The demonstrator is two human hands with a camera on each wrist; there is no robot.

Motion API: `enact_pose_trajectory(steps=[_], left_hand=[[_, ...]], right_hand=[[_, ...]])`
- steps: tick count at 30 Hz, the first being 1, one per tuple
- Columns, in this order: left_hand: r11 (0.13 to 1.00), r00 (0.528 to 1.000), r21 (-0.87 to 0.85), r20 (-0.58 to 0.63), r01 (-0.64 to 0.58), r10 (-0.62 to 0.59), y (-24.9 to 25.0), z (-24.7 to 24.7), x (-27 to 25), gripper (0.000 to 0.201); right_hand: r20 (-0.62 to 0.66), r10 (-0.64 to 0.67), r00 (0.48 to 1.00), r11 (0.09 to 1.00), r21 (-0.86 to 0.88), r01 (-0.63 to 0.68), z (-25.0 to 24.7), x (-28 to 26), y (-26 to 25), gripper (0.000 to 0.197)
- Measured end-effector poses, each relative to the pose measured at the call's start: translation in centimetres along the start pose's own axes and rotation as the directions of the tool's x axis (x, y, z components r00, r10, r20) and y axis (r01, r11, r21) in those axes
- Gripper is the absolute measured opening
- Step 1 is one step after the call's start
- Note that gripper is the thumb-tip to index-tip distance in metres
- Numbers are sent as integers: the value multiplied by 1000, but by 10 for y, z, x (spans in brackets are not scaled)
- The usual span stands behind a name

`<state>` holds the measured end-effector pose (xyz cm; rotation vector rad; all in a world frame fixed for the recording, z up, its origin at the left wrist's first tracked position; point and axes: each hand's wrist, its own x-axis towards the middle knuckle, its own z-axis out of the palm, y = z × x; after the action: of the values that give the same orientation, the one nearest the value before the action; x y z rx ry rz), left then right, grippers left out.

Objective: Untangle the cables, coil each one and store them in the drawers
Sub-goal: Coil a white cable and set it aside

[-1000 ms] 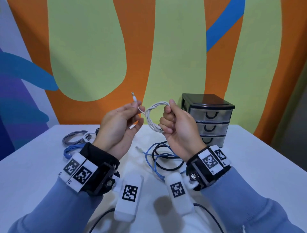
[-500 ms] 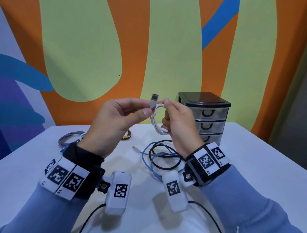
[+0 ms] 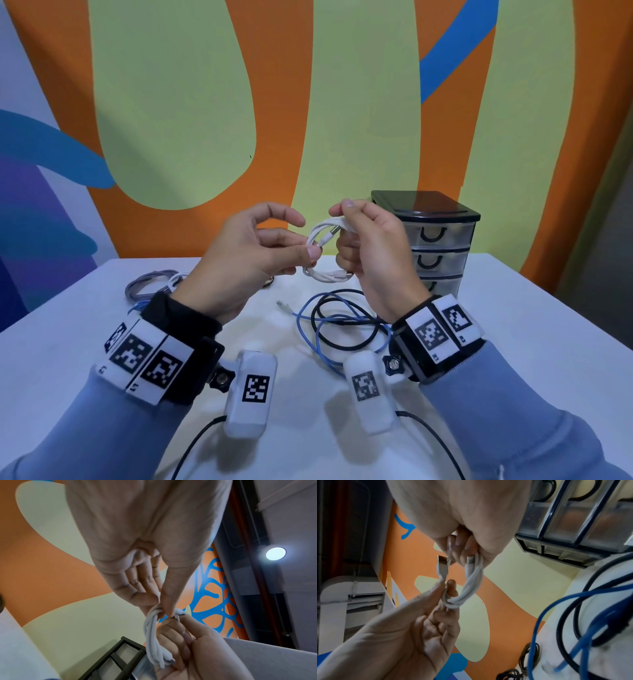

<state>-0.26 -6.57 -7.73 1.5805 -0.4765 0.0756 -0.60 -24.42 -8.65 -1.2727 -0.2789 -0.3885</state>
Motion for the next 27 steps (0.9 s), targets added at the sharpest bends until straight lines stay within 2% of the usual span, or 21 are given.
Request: enact_pose_trajectory(steps=[2, 5, 8, 10, 13, 17, 19, 22, 25, 27], left_hand=[[999, 1000, 47, -26, 12, -10, 0, 2, 1, 38], [991, 998, 130, -64, 20, -12, -1, 5, 2, 19], [985, 992, 173, -129, 7, 16, -5, 7, 2, 9], [986, 984, 163, -169, -26, 54, -6, 7, 3, 7], [997, 978, 45, -196, -60, 68, -5, 4, 5, 12], [992, 963, -81, -259, -96, 72, -7, 6, 7, 14], [990, 950, -36, -289, -135, 119, -8, 8, 8, 16], [982, 938, 74, -294, -171, 185, -10, 11, 7, 16], [982, 930, 104, -321, -155, 181, -12, 12, 6, 17], [982, 918, 127, -355, -140, 177, -15, 10, 7, 19]], right_hand=[[-13, -29, 1000, 1000, 2, 29, 1, -1, 2, 20], [12, -121, 993, 989, -83, 122, 5, -3, 6, 12], [51, -112, 992, 989, -92, 117, 7, -3, 10, 7], [67, -58, 996, 997, -41, 61, 6, -2, 11, 12], [85, -21, 996, 1000, -14, 22, 3, 0, 15, 32], [27, -73, 997, 948, -310, 78, -1, 1, 23, 40], [-12, -81, 997, 933, -352, 71, -1, 0, 25, 38], [-48, -35, 998, 969, -247, 22, 0, 0, 23, 36], [-74, -17, 997, 989, -147, 6, 0, -1, 19, 37], [-81, -35, 996, 989, -149, 23, 2, -2, 19, 37]])
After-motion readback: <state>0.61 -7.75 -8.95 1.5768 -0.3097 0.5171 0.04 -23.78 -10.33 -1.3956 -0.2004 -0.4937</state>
